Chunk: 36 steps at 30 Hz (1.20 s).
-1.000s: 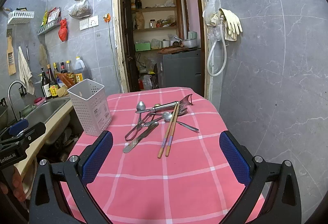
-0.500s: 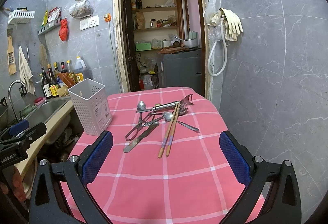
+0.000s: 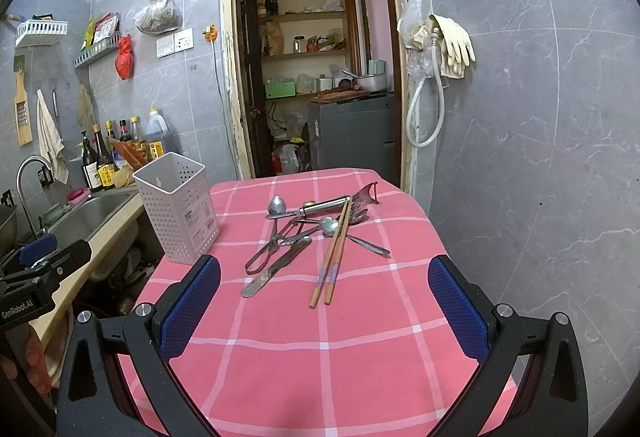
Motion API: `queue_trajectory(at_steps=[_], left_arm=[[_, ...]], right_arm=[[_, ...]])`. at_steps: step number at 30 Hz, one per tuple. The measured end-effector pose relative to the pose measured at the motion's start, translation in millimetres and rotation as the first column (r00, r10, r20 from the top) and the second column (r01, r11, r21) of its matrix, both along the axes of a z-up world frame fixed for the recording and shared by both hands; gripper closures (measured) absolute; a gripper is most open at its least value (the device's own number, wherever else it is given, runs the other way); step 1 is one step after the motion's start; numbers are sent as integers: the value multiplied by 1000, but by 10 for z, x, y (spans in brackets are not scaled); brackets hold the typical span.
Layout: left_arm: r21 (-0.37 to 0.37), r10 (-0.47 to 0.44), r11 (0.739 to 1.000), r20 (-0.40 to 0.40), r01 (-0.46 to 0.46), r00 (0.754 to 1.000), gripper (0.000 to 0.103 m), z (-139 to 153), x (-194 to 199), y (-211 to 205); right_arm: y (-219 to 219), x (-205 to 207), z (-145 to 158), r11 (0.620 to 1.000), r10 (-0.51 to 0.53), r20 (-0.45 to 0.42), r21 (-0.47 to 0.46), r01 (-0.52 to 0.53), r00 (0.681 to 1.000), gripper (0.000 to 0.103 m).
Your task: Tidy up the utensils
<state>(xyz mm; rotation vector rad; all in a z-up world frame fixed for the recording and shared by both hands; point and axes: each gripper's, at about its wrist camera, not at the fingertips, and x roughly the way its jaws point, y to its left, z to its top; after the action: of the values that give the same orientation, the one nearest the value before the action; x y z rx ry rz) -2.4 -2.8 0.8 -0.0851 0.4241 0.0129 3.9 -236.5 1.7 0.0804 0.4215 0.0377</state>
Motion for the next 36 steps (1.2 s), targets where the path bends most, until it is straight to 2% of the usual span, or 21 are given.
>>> queue_trajectory(at_steps=[33, 36], left_arm=[[0, -1, 1000, -10, 1, 1000, 1, -8, -4, -12], [1, 0, 1000, -16, 0, 1000, 1, -149, 21, 28]], right_arm=[[2, 48, -5, 1000, 1, -4, 3, -1, 1000, 1], [-5, 67, -9, 1000, 1, -6, 3, -1, 1000, 1]])
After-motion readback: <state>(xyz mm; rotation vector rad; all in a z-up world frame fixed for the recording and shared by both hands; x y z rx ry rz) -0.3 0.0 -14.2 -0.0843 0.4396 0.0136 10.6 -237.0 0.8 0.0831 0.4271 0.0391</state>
